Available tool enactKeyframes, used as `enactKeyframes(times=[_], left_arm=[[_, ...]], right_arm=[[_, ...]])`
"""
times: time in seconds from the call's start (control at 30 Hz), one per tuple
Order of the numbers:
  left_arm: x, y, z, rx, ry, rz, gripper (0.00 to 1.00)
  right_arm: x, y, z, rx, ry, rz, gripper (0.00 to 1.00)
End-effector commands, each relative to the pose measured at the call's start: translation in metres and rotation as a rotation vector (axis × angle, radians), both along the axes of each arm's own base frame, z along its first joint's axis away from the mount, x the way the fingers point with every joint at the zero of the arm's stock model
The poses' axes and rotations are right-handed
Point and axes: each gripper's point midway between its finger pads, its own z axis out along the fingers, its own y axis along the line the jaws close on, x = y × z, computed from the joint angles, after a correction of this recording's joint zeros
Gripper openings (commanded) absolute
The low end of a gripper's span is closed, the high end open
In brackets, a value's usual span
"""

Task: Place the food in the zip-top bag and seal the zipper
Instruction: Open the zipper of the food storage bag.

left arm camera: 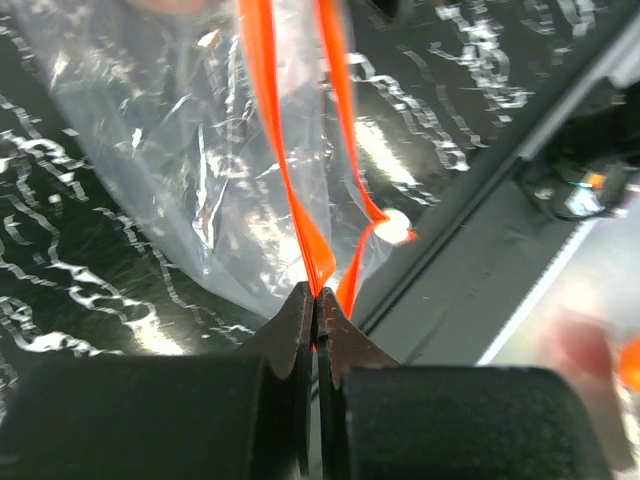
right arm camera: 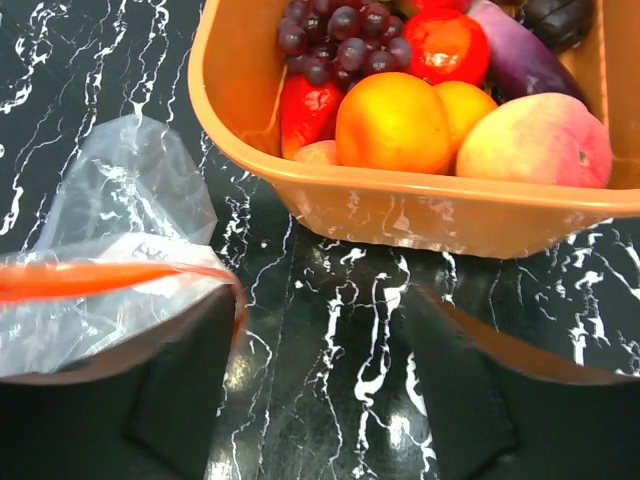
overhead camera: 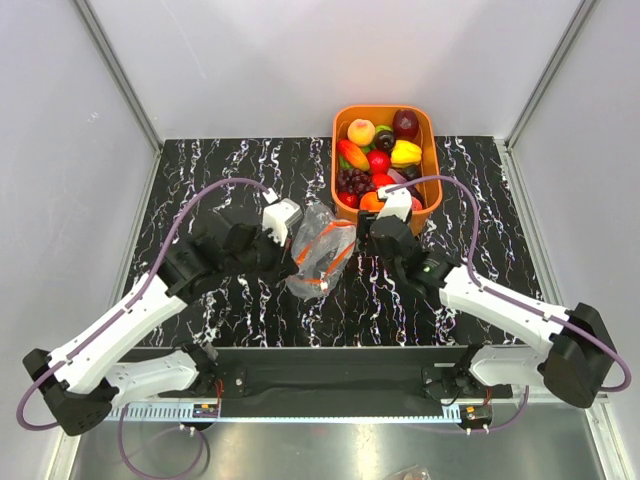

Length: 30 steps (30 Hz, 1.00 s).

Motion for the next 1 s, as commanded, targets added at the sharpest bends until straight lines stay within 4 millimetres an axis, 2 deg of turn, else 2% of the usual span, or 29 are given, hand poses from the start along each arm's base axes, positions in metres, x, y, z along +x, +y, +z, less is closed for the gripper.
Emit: enactKeyframes(times=[0.0,0.2,0.4,0.53,0.57,0.67,0.77,0.8,0.83,0.87,0.9,0.97], left_arm=[[0.024,0.004,0.023,0.004,-0.121,0.085,0.00],[0.026,0.005,0.029,-0.002,-0.161,0.076,0.00],[0.032,0.013,0.047,0.002,-0.239,0.091,0.00],[0.036,0.022,0.057,0.023,-0.290,0.114,0.01],[0.037,0.024,0.059,0.032,-0.304,0.117,0.01],[0.041,0.030,0.062,0.050,-0.337,0.137,0.01],[0.049,0.038,0.061,0.088,-0.369,0.175,0.02],[0.055,0.044,0.062,0.114,-0.384,0.212,0.02],[0.060,0.046,0.059,0.141,-0.381,0.239,0.02],[0.067,0.057,0.056,0.194,-0.384,0.298,0.02],[0.072,0.060,0.063,0.207,-0.392,0.329,0.02],[0.084,0.062,0.053,0.283,-0.376,0.369,0.00]], right_arm=[[0.002,-0.007,0.024,0.047,-0.052,-0.014,0.78],[-0.003,0.008,0.029,0.068,-0.037,0.071,0.88],[-0.012,0.061,0.051,0.160,-0.035,0.326,0.86],[-0.020,0.090,0.063,0.205,-0.027,0.475,0.93],[-0.018,0.095,0.072,0.218,-0.034,0.485,0.93],[-0.014,0.105,0.065,0.208,0.005,0.504,0.94],[-0.007,0.118,0.069,0.221,0.025,0.508,0.94],[-0.002,0.122,0.060,0.207,0.047,0.500,0.95],[0.001,0.123,0.059,0.206,0.054,0.494,0.95],[0.004,0.125,0.063,0.219,0.054,0.482,0.96],[0.011,0.122,0.061,0.227,0.061,0.462,0.96],[0.021,0.115,0.067,0.282,0.076,0.436,0.96]])
